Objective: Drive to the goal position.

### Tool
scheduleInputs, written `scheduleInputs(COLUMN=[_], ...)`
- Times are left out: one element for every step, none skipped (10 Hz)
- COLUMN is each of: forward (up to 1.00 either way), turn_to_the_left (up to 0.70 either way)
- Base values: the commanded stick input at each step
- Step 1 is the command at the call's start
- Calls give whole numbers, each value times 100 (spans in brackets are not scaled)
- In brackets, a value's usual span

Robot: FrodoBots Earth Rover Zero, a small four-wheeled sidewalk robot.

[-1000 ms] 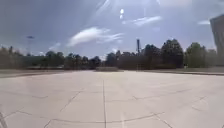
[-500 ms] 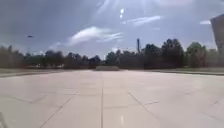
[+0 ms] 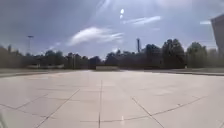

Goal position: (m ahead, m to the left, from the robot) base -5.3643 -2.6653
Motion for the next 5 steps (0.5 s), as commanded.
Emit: scheduleInputs(forward=[70, 70, 70, 70, 70], turn_to_the_left=[-35, -36, -35, -35, -36])
